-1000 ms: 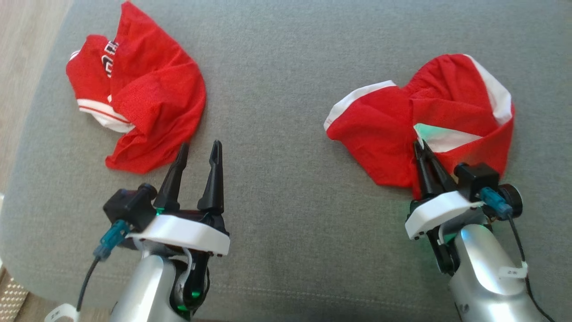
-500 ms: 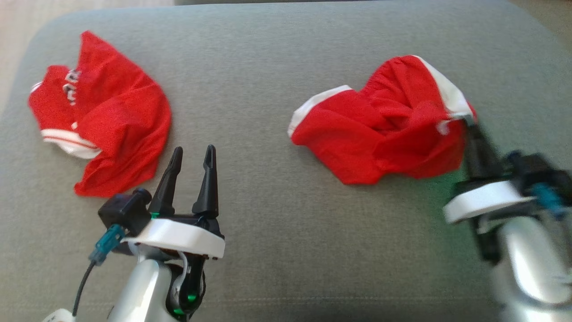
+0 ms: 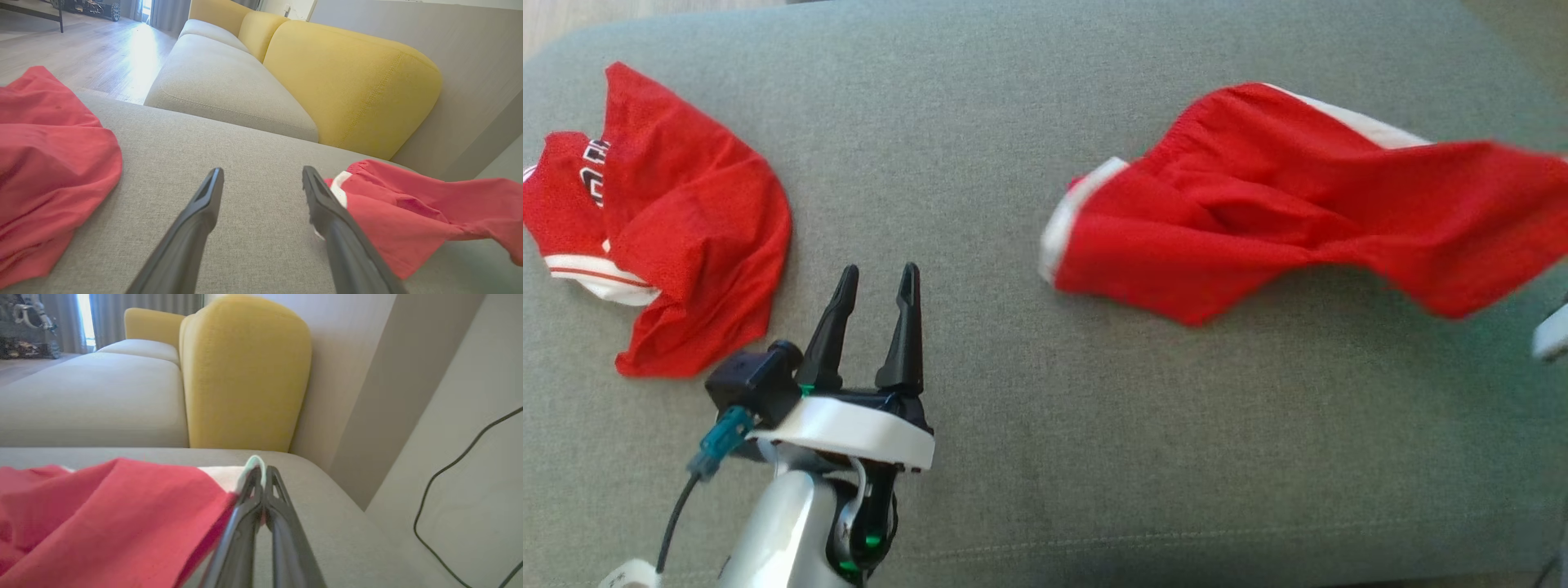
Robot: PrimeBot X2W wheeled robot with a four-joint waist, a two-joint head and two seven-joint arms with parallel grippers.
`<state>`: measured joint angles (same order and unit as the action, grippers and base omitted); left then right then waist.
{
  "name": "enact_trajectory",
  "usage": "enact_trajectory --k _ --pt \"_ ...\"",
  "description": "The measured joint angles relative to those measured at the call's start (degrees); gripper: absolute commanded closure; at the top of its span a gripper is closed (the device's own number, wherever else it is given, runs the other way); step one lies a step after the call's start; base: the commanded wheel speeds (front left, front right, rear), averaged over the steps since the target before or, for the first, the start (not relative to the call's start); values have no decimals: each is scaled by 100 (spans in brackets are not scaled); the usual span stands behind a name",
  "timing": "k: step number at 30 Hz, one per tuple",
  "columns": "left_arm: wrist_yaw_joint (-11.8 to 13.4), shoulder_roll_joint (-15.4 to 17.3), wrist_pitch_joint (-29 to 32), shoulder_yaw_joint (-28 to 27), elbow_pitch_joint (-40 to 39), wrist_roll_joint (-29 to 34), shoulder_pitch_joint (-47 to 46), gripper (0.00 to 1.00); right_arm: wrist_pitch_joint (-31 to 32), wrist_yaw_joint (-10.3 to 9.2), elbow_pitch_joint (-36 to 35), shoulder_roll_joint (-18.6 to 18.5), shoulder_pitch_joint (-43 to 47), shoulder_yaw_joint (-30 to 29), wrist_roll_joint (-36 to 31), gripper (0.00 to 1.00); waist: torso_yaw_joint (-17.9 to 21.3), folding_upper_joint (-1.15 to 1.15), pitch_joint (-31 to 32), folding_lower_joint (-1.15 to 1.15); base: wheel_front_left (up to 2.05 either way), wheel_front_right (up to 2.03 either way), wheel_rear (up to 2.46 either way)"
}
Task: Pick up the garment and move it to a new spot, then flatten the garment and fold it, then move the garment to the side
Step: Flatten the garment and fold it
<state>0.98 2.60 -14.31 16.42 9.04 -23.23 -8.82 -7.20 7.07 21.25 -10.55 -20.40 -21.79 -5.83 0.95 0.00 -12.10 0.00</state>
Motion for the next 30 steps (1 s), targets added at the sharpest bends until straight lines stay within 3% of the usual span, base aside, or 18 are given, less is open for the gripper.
enact_trajectory --k 4,5,6,14,20,30 --pt "-3 0 0 5 21 0 -70 0 -194 0 191 -43 -481 -408 -238 100 -7 0 -27 0 0 0 0" --pt "-4 0 0 10 24 0 -89 0 -223 0 213 -42 -555 -460 -338 27 -15 0 -29 0 0 0 0" --pt "-4 0 0 10 26 3 -97 0 -240 0 244 -31 -604 -465 -413 0 -26 0 -25 0 0 0 0" --pt "-3 0 0 2 49 5 -87 0 -492 0 387 386 -519 67 -445 0 -52 0 52 0 0 0 0" --pt "0 0 0 -26 52 5 -82 0 -611 0 147 588 9 654 -71 0 -8 0 160 0 0 0 0" --pt "-1 1 0 -32 27 4 71 0 -719 0 -943 784 1394 2056 951 0 76 0 385 0 0 0 0"
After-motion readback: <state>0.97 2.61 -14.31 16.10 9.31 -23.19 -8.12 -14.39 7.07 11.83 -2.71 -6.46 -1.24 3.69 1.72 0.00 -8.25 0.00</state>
